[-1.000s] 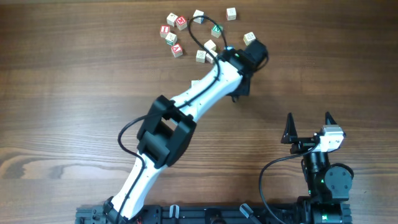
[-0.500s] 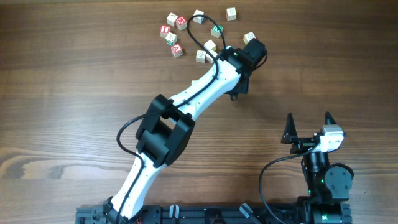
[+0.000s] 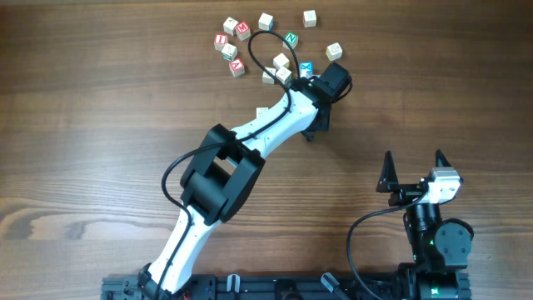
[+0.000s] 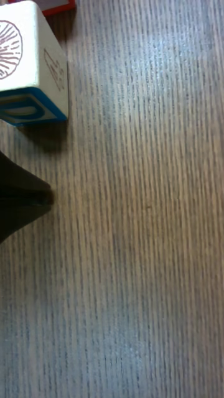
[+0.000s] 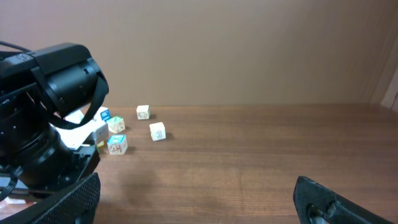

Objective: Form a horizontal line

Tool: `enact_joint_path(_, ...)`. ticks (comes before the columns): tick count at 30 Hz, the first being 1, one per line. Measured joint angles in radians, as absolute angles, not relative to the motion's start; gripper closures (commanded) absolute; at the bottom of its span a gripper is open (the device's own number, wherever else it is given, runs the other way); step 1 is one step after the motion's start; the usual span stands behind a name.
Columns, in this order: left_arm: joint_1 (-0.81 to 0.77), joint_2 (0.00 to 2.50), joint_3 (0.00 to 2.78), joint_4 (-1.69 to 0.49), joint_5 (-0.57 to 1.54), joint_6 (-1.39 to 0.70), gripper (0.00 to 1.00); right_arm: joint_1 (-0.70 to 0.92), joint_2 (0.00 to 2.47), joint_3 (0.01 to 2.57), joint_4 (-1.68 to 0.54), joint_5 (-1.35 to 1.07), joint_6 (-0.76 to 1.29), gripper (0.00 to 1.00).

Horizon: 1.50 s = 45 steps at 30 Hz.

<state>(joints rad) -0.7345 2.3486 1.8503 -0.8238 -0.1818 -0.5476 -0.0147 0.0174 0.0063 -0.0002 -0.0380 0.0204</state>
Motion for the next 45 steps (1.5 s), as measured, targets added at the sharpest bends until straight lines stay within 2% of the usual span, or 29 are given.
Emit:
enact_joint_path(23,-0.667,2.346,1.848,-0.849,-0.205,-0.548,0.96,-0.015,0.017,0.006,0.0,-0.038,0.02,0.0)
enact_joint_path(45,-0.665,2.346,1.84,-0.813,-0.263,-0.535,0.96,-0.015,0.017,0.006,0.0,-0.038,0.02,0.0)
